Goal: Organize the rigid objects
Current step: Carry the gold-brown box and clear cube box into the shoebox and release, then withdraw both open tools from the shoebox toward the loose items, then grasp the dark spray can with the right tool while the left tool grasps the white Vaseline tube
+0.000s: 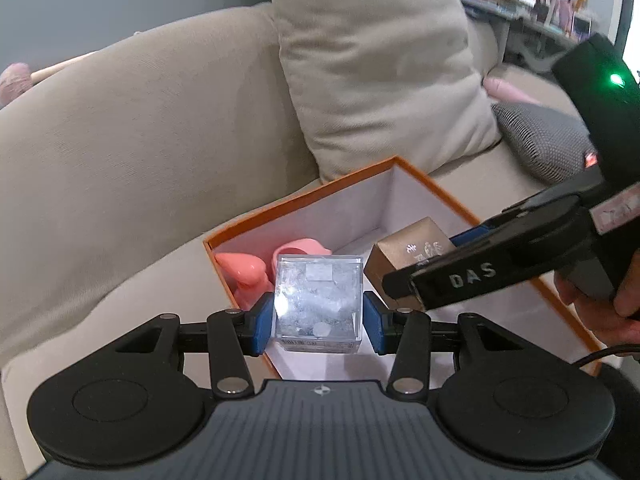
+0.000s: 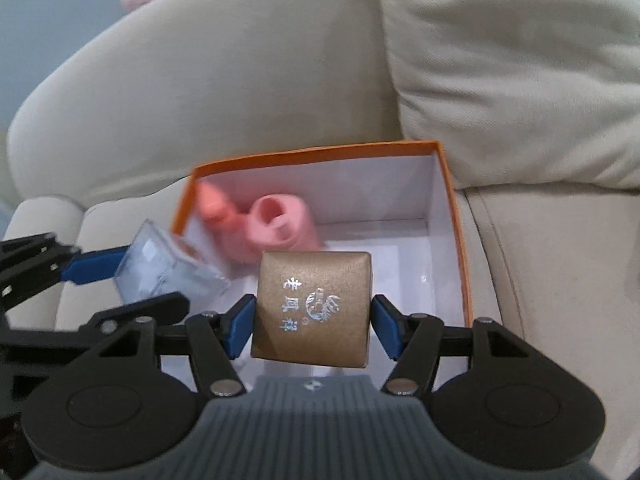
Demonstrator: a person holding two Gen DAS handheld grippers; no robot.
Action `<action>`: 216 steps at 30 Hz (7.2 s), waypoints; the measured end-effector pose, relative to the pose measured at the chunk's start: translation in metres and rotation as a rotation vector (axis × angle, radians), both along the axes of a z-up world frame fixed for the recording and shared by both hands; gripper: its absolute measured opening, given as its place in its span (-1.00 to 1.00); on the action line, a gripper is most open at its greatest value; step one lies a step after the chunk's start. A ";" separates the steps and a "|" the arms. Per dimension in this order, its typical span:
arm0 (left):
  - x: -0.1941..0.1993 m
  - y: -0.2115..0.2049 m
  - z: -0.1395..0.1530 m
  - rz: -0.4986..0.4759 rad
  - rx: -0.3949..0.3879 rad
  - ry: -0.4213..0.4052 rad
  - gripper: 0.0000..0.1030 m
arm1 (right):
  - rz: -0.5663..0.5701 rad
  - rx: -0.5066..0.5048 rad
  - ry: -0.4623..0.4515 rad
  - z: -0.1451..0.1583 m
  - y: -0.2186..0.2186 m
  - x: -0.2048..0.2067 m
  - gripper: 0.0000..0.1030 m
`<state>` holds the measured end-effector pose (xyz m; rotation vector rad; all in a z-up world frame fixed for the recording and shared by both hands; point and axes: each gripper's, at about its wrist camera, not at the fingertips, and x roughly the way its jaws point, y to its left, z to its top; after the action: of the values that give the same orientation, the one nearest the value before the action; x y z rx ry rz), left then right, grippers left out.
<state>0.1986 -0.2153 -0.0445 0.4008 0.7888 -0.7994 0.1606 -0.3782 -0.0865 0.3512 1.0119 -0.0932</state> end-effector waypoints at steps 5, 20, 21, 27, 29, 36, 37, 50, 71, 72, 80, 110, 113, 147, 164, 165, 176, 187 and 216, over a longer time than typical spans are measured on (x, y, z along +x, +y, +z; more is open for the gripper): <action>0.012 -0.010 -0.011 -0.023 0.044 -0.017 0.02 | -0.001 -0.012 0.013 -0.026 0.001 0.028 0.24; 0.014 -0.015 -0.023 -0.020 0.094 -0.037 0.02 | 0.014 0.004 0.056 -0.072 -0.008 0.057 0.26; 0.013 -0.015 -0.024 -0.021 0.095 -0.038 0.02 | 0.022 0.011 0.057 -0.074 -0.009 0.058 0.27; 0.015 -0.016 -0.025 -0.021 0.093 -0.028 0.02 | 0.157 0.016 0.059 -0.068 -0.007 0.057 0.45; 0.015 -0.017 -0.025 -0.023 0.092 -0.027 0.02 | 0.236 -0.019 0.067 -0.060 0.000 0.052 0.45; 0.012 -0.019 -0.025 -0.027 0.074 -0.019 0.02 | 0.486 -0.250 0.143 -0.068 0.023 0.048 -0.26; 0.012 -0.018 -0.025 -0.026 0.072 -0.016 0.02 | 0.501 -0.269 0.138 -0.068 0.024 0.048 -0.37; 0.011 -0.022 -0.032 -0.015 0.058 0.035 0.02 | 0.652 -0.445 0.101 -0.069 0.026 0.074 -0.60; -0.015 -0.080 -0.084 -0.250 0.256 0.092 0.03 | 0.707 -0.319 0.065 -0.035 0.021 -0.008 -0.61; -0.016 -0.082 -0.087 -0.249 0.269 0.093 0.03 | 0.707 -0.317 0.064 -0.036 0.022 -0.009 -0.61; -0.014 -0.068 -0.085 -0.225 0.243 0.127 0.43 | 0.687 -0.293 0.058 -0.042 0.021 -0.009 -0.55; -0.013 0.100 -0.025 0.229 -0.136 0.168 0.35 | 0.162 -0.280 0.099 -0.051 0.051 -0.012 -0.07; -0.012 0.107 -0.029 0.258 -0.158 0.187 0.35 | 0.050 -0.356 0.089 -0.051 0.049 -0.011 -0.56; -0.015 0.153 -0.045 0.375 -0.190 0.255 0.35 | 0.001 -0.415 0.168 -0.061 0.038 0.027 -0.99; -0.010 0.154 -0.048 0.389 -0.151 0.259 0.34 | 0.015 -0.460 0.121 -0.070 0.018 0.076 -1.00; -0.011 0.155 -0.048 0.393 -0.146 0.258 0.34 | 0.019 -0.463 0.117 -0.071 0.016 0.078 -1.00; -0.029 0.179 -0.028 0.434 -0.144 0.232 0.29 | 0.041 -0.301 -0.017 -0.017 0.041 0.031 -0.88; -0.034 0.223 -0.030 0.609 -0.222 0.288 0.06 | 0.253 -0.069 -0.235 0.031 0.156 -0.019 -0.52; 0.056 0.167 -0.094 0.539 -0.129 0.466 0.19 | 0.261 -0.213 -0.032 -0.025 0.204 0.060 -0.74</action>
<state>0.2548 -0.0483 -0.1389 -0.1275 1.2052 -0.4302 0.2201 -0.1739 -0.1117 0.0245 0.9982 0.0403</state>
